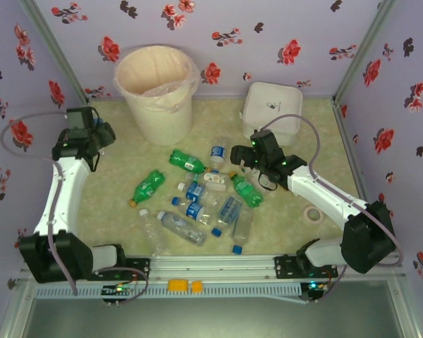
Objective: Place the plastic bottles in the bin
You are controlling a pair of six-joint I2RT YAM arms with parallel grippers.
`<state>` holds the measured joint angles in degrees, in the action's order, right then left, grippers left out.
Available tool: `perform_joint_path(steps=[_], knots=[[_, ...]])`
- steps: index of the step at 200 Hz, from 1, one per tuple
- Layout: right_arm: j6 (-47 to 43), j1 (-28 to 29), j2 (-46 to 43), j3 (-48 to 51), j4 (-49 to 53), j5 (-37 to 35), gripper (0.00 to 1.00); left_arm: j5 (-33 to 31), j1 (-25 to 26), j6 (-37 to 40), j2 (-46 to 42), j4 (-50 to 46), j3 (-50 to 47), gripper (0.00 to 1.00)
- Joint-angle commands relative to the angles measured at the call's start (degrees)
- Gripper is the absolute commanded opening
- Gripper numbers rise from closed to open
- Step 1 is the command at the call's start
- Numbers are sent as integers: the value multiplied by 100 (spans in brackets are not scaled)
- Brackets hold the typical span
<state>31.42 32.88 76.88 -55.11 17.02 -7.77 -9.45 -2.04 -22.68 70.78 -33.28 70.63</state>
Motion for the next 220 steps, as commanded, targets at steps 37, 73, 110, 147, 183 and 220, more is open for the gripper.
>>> perform_joint_path(steps=[37, 73, 110, 147, 183, 220], knots=[[-162, -80, -98, 8, -164, 100, 100, 921, 25, -1043, -680, 1162, 817, 0], [-119, -124, -222, 78, -181, 87, 100, 1472, 422, -1336, -32, 1758, 1548, 0], [-119, -151, -481, 174, -25, 106, 100, 1780, 1001, -1050, 1420, 1483, 3215, 1], [-110, -168, -778, 364, 177, 123, 100, 2076, 1285, -714, 3121, 589, 5286, 2], [-159, -177, -1103, 524, 332, 18, 100, 1918, 1346, -354, 4338, -460, 6705, 3], [-149, -243, -1399, 651, 414, -71, 100, 1525, 1353, -124, 4761, -925, 6773, 7]])
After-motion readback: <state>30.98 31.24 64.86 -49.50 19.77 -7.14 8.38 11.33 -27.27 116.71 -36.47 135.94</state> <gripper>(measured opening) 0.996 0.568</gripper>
